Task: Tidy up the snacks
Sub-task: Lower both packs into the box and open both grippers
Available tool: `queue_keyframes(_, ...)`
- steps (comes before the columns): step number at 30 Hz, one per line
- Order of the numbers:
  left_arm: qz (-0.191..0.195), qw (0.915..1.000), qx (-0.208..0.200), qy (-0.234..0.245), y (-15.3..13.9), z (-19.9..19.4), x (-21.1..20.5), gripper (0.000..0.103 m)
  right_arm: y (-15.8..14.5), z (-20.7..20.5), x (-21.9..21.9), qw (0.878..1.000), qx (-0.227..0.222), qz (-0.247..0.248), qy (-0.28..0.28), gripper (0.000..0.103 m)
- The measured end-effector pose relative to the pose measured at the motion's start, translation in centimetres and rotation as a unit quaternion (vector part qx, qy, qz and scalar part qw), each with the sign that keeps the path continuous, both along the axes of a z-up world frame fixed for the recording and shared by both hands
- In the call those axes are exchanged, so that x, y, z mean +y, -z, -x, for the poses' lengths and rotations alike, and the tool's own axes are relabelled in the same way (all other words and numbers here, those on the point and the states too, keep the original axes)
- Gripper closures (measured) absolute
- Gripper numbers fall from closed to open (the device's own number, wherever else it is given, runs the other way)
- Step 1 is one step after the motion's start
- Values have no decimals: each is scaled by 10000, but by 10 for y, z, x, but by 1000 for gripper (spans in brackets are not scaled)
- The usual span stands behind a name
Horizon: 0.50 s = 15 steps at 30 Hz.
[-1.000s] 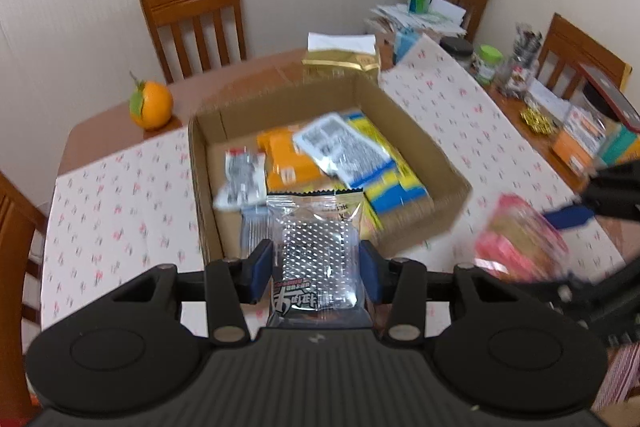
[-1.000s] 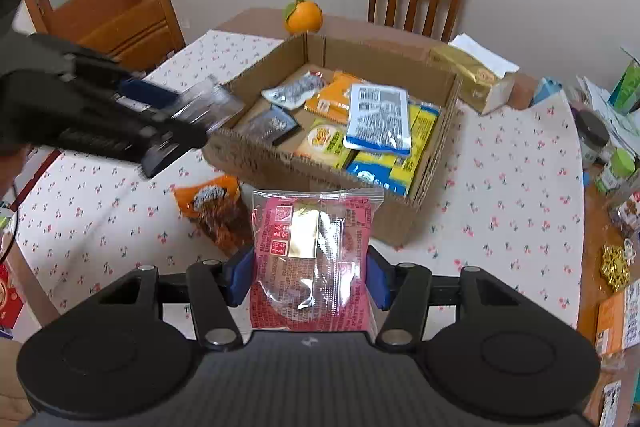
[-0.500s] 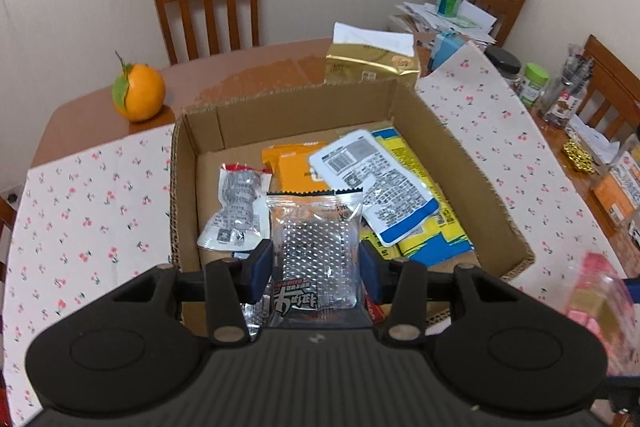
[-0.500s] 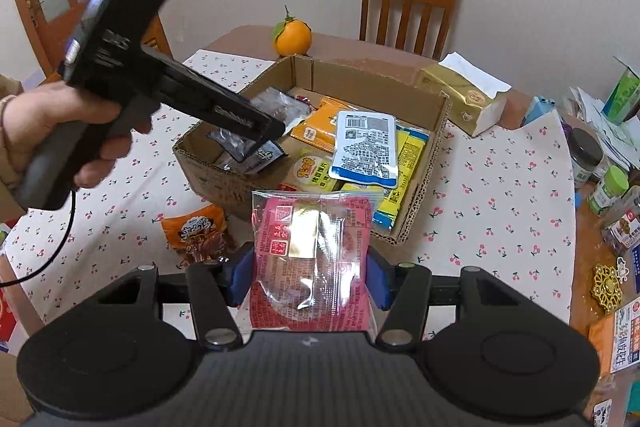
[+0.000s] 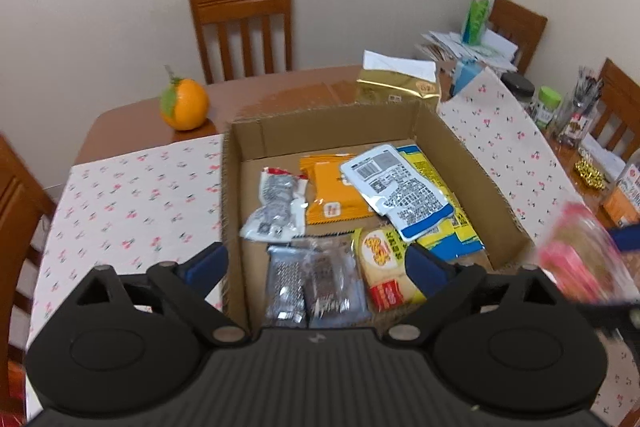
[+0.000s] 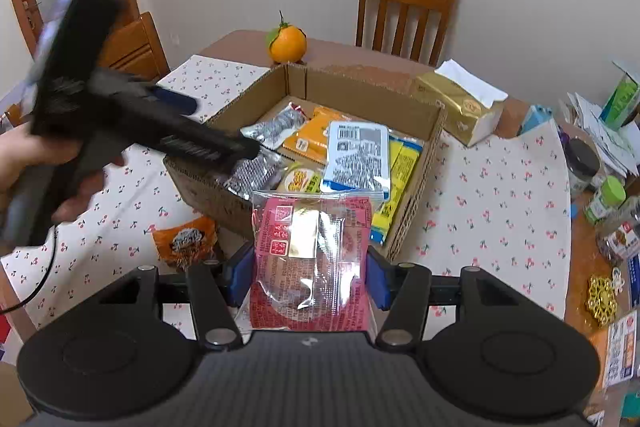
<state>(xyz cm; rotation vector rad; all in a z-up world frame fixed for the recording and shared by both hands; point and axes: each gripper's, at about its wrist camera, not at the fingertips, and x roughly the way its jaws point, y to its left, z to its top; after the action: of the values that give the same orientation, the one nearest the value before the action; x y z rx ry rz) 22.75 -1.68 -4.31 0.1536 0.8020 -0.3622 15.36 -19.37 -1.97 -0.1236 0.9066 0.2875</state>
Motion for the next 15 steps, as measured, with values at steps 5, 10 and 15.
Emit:
queue_keyframes(5,205,9990,125,-386,-2,31,22,6,-2,-17,3,10000,-25,-63,-31,42)
queue_keyframes(10,14,9976,67,-688,4,56,35,6,-2,-44,11,9998,-11,-212,-56,42)
queue_keyframes(15,-150,9964,49,-833,8,73,49,6,-1,-75,23,9994,13,-333,-65,42)
